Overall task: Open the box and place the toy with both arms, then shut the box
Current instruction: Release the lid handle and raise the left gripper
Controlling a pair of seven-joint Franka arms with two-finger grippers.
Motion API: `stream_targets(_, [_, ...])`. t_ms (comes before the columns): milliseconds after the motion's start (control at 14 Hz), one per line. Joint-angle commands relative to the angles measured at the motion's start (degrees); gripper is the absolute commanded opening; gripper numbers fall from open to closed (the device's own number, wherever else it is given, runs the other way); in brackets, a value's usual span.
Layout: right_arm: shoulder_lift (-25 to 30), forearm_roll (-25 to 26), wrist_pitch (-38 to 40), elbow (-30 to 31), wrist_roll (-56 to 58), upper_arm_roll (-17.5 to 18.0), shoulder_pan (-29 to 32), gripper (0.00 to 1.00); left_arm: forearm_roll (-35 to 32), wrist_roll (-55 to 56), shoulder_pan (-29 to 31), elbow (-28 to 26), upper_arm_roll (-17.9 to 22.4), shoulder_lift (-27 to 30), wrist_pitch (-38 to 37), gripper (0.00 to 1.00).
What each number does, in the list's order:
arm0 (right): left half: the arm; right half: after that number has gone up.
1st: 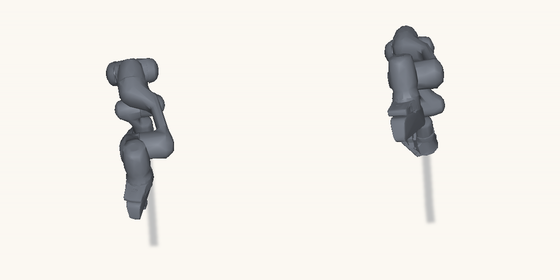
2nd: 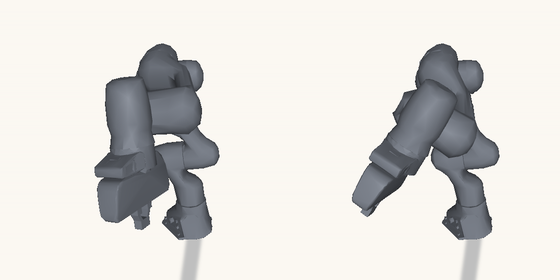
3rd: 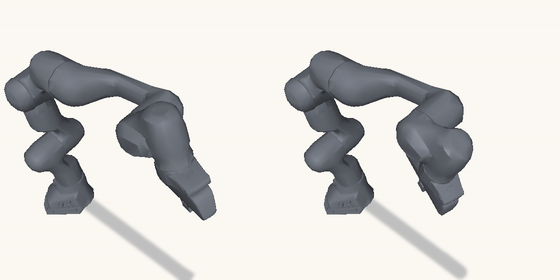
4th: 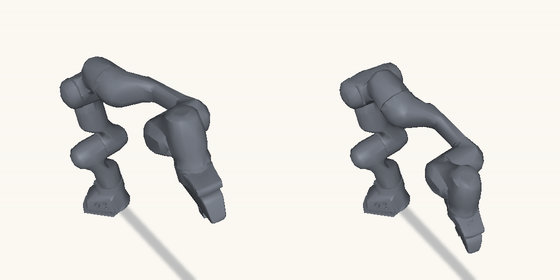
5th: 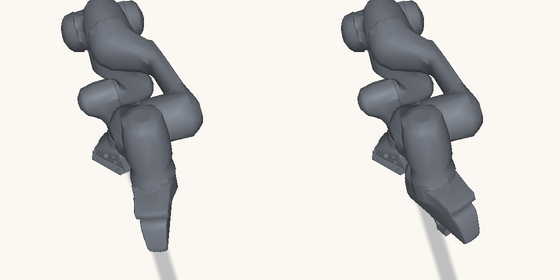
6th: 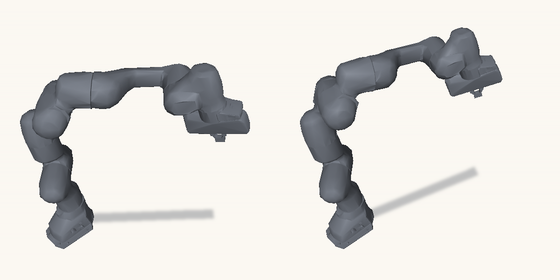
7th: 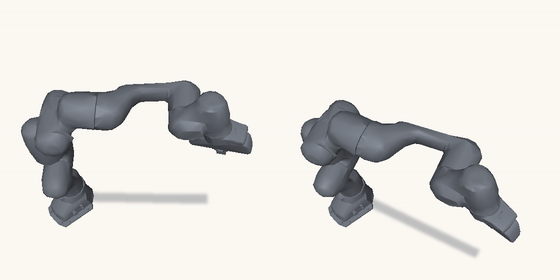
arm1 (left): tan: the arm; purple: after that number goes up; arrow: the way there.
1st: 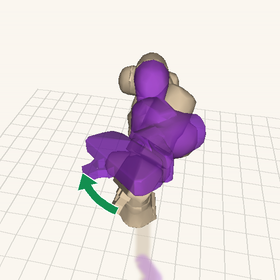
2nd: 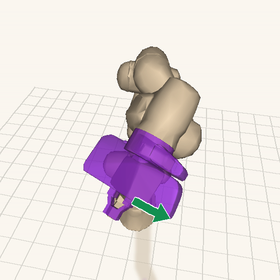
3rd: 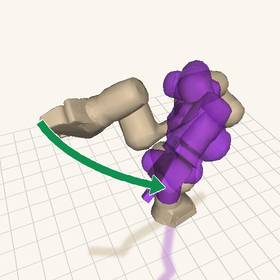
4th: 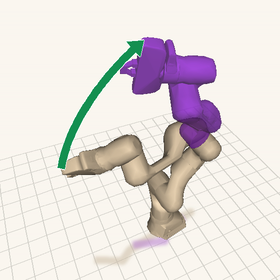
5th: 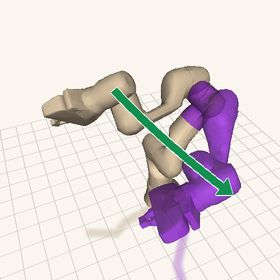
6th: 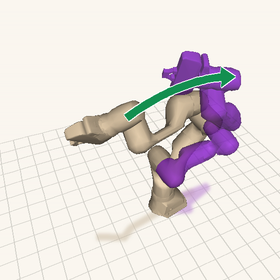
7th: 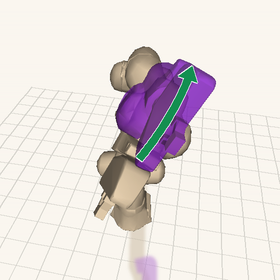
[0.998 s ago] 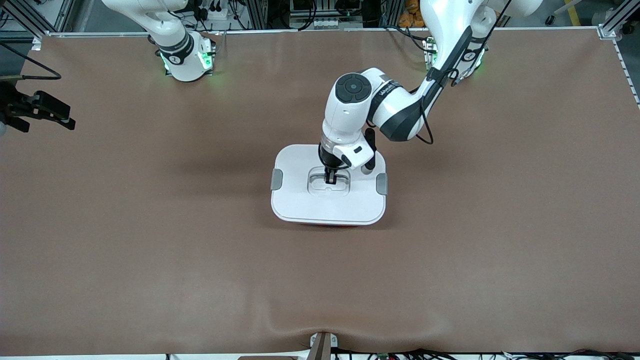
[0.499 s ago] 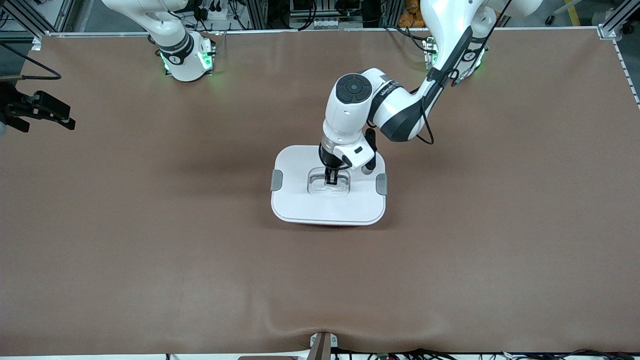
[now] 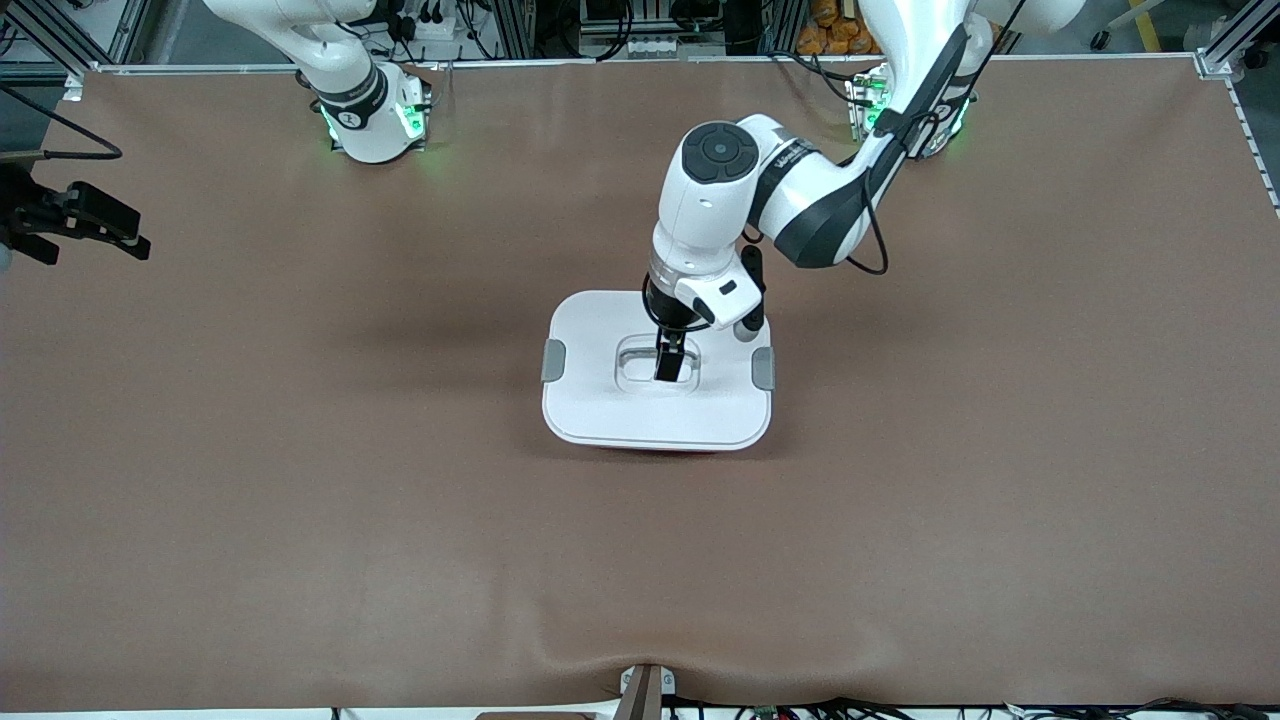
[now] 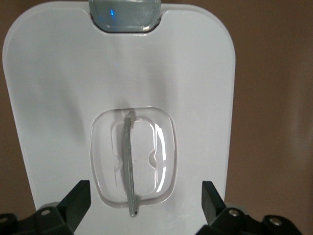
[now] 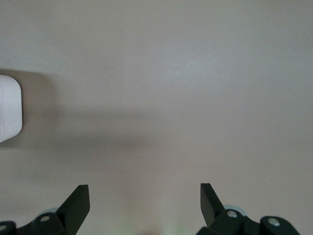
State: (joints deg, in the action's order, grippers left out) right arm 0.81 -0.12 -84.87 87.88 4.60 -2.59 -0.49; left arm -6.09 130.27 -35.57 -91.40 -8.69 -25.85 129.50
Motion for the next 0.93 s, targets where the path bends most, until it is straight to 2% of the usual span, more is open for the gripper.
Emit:
stream_targets(0, [0.1,0.3,0.2,-0.4,0.5,0.7,1.0,1.00,-1.4,-4.0,1.8,3.3,-0.1,0.6,-4.9,1.00])
stream_targets(428, [0.1,0.3,0.3,-0.5,0.5,0.6,1.0,1.00,-0.5,-17.9,8.7,6.4,-0.5,3.1,-10.0,1.00])
stream_targets(855, [0.1,0.4,0.3,-0.9,0.5,0.6,1.1,1.00,4.0,-39.5,17.5,7.3,-0.7,5.6,-14.4,1.00])
